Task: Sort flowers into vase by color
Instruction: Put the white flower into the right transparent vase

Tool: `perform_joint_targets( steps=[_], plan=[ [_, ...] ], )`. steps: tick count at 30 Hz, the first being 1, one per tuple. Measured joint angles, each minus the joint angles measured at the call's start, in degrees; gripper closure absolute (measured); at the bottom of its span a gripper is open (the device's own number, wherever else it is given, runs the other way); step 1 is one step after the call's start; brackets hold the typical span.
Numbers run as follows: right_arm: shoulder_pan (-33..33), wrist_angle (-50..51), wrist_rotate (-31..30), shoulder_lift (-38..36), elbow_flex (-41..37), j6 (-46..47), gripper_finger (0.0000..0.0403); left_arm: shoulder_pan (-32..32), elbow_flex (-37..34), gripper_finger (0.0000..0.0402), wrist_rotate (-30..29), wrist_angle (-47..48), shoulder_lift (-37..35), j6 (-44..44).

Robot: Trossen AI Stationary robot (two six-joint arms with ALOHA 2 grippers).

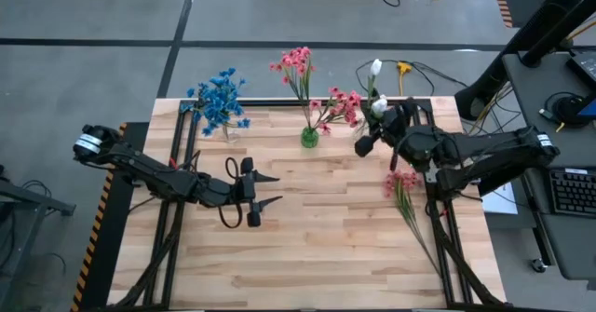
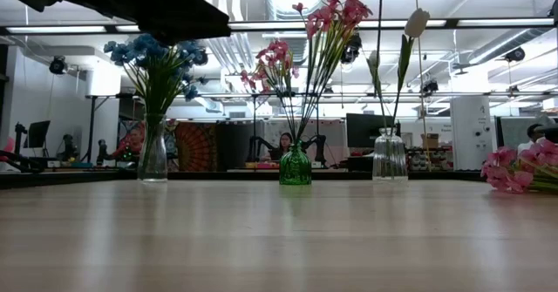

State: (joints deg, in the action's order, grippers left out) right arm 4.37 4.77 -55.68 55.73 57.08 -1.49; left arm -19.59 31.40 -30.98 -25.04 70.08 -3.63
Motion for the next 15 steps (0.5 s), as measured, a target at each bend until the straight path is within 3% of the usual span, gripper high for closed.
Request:
perform_joint_targets(
  steps=[9,15],
  plan=[
    [-6.64,2.27,0.7,-2.06,0.0,-0.54,0.0394,0.0,0.0,0.019,-0.11,1.19,-0.02,-0.19],
    [-10.15,2.82,6.79,-3.54,0.02,0.03,0.0394,0.0,0.0,0.019,-0.13,1.18,-0.02,-0.17]
  ],
)
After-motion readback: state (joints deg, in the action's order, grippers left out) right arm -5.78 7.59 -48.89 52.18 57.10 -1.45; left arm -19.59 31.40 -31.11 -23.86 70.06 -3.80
